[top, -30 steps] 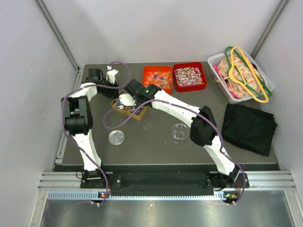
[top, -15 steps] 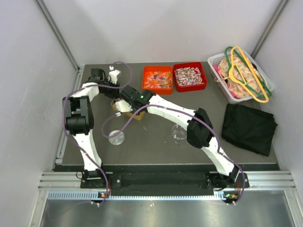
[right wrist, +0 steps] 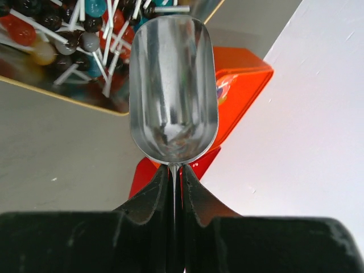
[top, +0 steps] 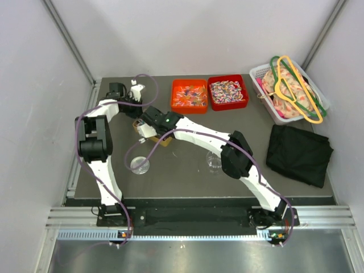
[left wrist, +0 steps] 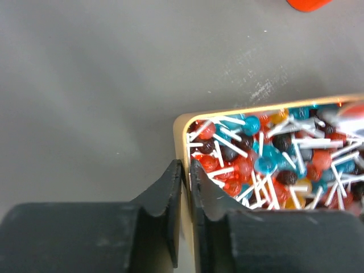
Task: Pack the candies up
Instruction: Scoop the fake candies from the storage box.
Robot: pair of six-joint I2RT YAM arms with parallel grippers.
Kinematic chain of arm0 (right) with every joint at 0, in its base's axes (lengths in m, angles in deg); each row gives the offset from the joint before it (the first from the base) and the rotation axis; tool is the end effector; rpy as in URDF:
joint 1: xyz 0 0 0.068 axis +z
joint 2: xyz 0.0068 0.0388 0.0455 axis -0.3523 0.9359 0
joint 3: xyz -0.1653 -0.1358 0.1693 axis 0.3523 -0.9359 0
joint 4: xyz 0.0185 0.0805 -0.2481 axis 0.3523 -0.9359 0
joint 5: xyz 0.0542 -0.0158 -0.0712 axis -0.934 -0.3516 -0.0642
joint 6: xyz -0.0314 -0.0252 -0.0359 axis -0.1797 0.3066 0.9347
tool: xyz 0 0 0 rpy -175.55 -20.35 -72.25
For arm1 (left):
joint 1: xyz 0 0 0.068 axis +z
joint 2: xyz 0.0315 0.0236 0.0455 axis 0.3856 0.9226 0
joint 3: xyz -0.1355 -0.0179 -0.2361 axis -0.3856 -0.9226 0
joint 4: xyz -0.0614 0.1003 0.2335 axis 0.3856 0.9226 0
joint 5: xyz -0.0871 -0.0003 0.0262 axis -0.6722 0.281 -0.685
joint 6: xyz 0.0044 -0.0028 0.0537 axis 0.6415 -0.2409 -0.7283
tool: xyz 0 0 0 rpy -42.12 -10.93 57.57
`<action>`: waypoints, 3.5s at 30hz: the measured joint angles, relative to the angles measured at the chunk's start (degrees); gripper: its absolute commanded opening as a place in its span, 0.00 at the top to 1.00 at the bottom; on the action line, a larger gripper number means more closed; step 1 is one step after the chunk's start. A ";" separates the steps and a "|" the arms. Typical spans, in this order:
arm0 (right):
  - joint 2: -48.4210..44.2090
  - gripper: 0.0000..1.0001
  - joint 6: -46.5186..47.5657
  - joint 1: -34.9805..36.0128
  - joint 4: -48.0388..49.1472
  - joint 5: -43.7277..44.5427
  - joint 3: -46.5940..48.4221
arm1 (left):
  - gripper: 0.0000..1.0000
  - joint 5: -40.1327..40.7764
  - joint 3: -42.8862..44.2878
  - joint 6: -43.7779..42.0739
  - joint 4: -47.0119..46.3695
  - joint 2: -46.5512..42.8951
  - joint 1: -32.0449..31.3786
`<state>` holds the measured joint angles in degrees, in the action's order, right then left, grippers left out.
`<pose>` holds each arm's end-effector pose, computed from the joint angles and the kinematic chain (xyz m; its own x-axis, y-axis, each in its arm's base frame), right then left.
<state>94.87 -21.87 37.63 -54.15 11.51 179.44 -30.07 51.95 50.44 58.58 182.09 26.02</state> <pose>0.2874 0.4285 0.2367 0.3466 -0.9203 0.1815 -0.6234 -0.3706 -0.6885 0.4461 0.0075 0.1814 -0.6413 0.3238 -0.6956 0.5708 0.8072 -0.1505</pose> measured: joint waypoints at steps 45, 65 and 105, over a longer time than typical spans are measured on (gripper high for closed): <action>7.98 1.00 -19.71 3.06 0.04 -6.95 7.80 | 1.00 4.66 -7.39 12.09 -7.10 -4.22 -2.01; 7.80 1.00 -35.93 0.42 6.14 -13.22 1.81 | 1.00 3.43 -8.39 13.57 -6.84 -4.94 -2.01; -3.80 1.00 -39.69 -3.72 11.58 -16.85 -11.26 | 1.00 1.44 -8.39 17.49 -5.92 -4.72 -2.01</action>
<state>91.07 -61.57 33.92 -42.57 -5.34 168.19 -28.63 43.56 67.93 52.65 177.37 24.01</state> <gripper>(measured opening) 0.090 0.111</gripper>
